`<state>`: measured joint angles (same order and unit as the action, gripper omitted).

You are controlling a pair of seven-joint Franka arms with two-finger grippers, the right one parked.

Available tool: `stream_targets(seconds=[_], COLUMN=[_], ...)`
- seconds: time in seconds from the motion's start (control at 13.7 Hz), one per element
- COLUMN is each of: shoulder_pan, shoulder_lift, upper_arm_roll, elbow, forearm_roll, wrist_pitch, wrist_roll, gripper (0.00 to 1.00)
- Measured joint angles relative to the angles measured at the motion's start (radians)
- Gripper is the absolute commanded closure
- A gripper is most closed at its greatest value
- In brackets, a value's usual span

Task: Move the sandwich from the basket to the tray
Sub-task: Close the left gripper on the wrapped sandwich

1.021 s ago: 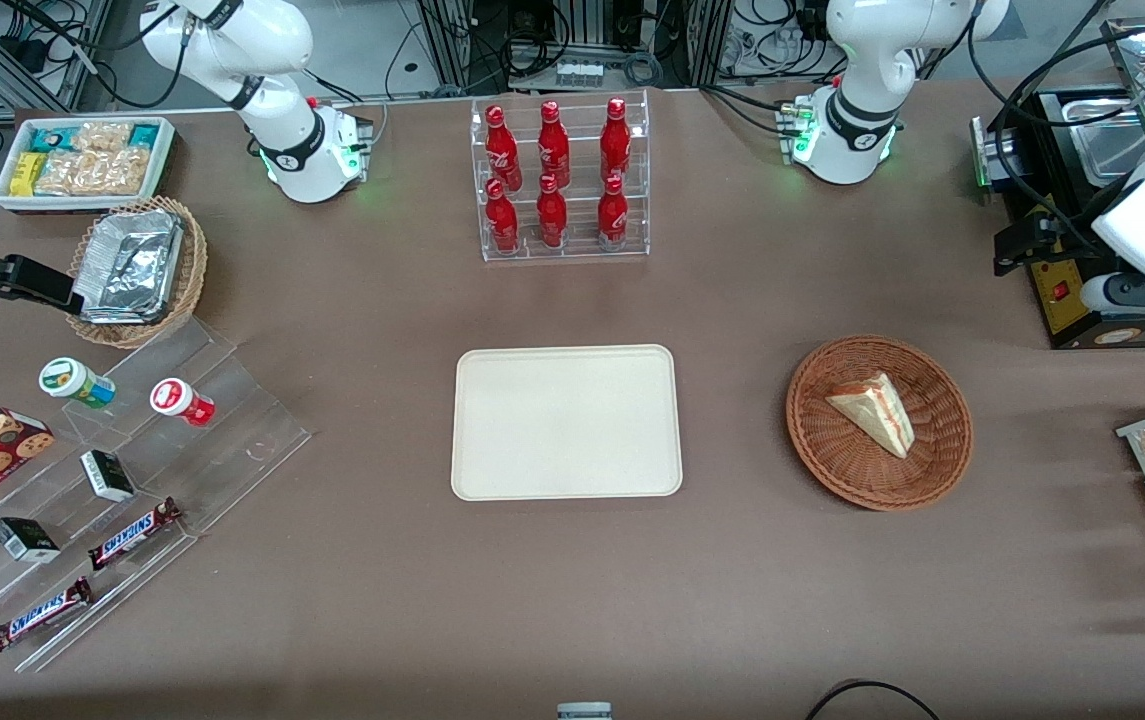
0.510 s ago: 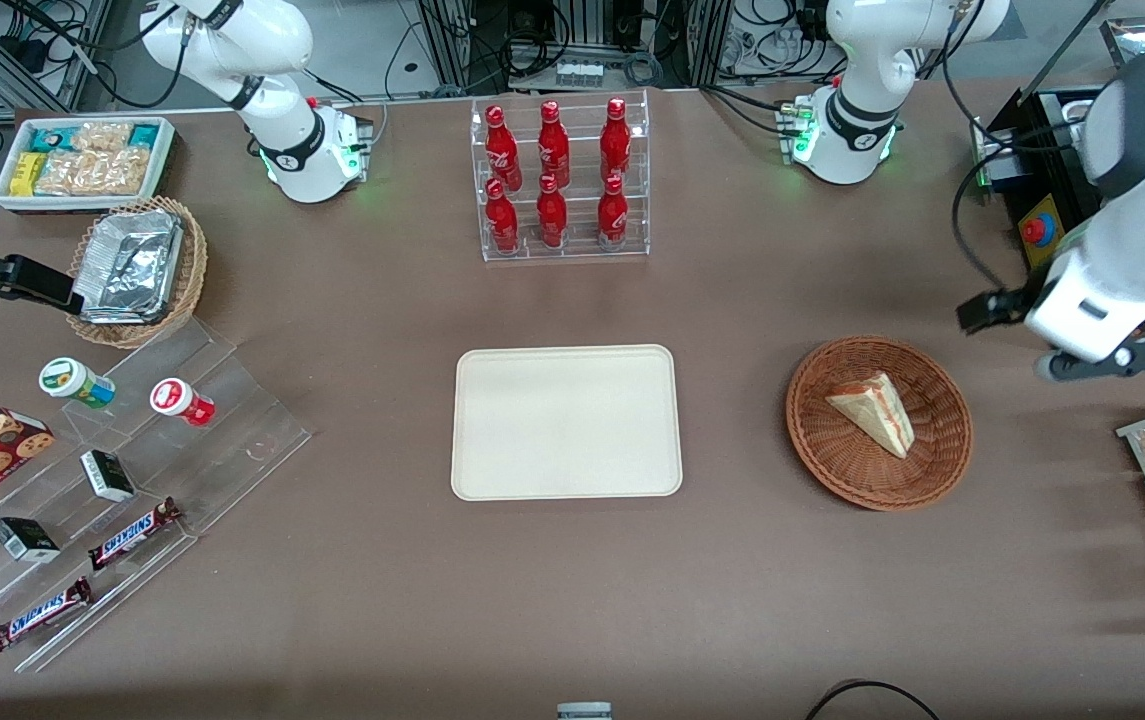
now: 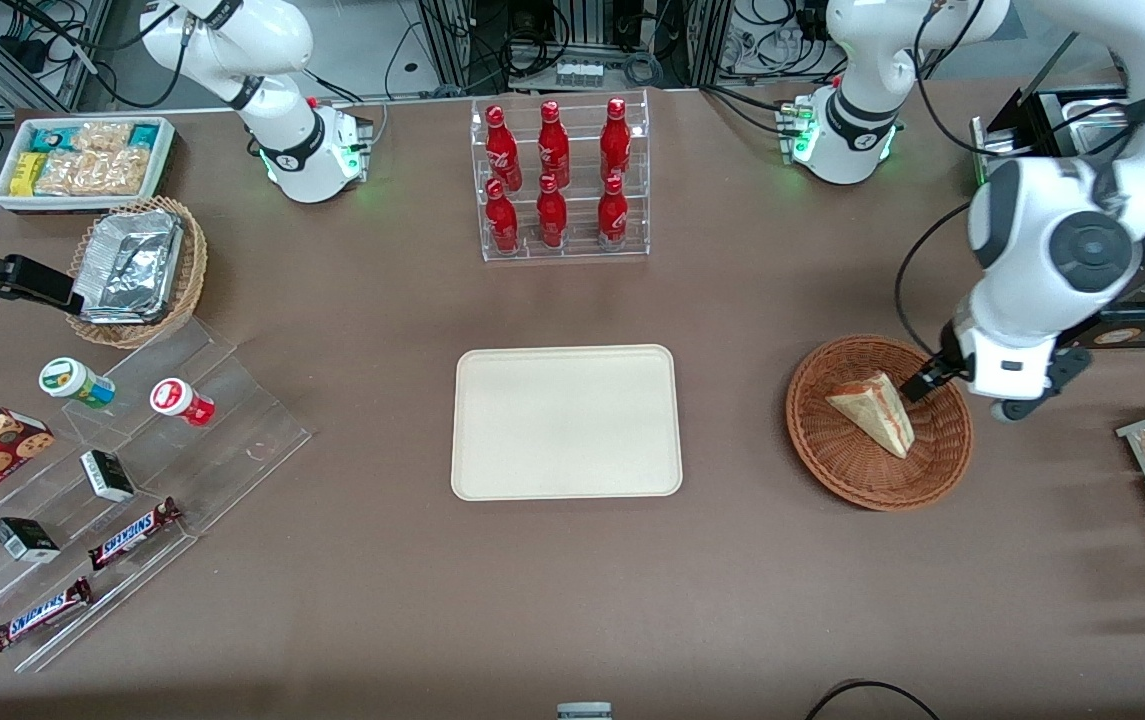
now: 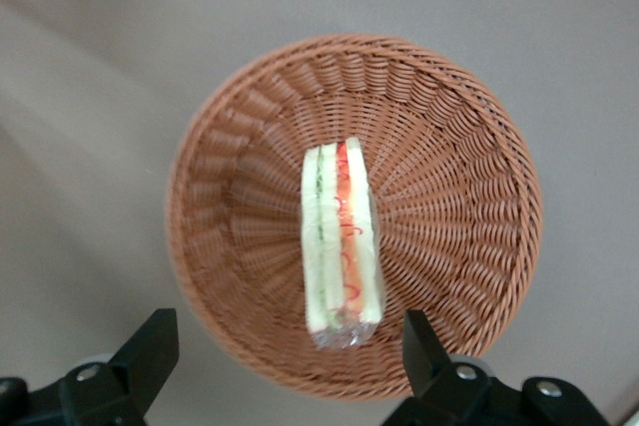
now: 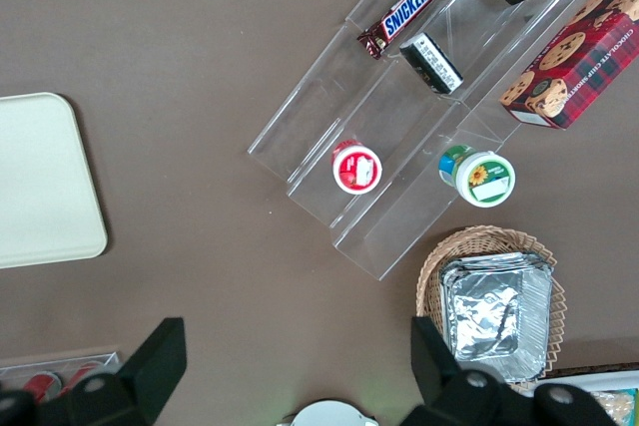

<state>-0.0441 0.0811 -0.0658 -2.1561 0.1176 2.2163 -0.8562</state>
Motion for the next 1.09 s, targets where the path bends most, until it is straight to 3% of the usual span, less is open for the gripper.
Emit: stream_targets(seconds=[0.22,0.8,1.02,1.09], shoulder_pan=[-0.013,-0.03,-0.03,-0.03], shoulder_lift=[0.02,0.112,0.136,0.14], upper_arm_roll=[0.0,0.002,0.002,0.003], elbow=[-0.076,-0.125,-0.136,-0.136], forearm_roll=[0.0,0.0,0.0,0.0], wrist_pitch=[0.13,0.275,0.305,0.307], wrist_roll=[-0.08,-0.101,-0.105,-0.109], gripper=[0.01,0.03,0.92,1.0])
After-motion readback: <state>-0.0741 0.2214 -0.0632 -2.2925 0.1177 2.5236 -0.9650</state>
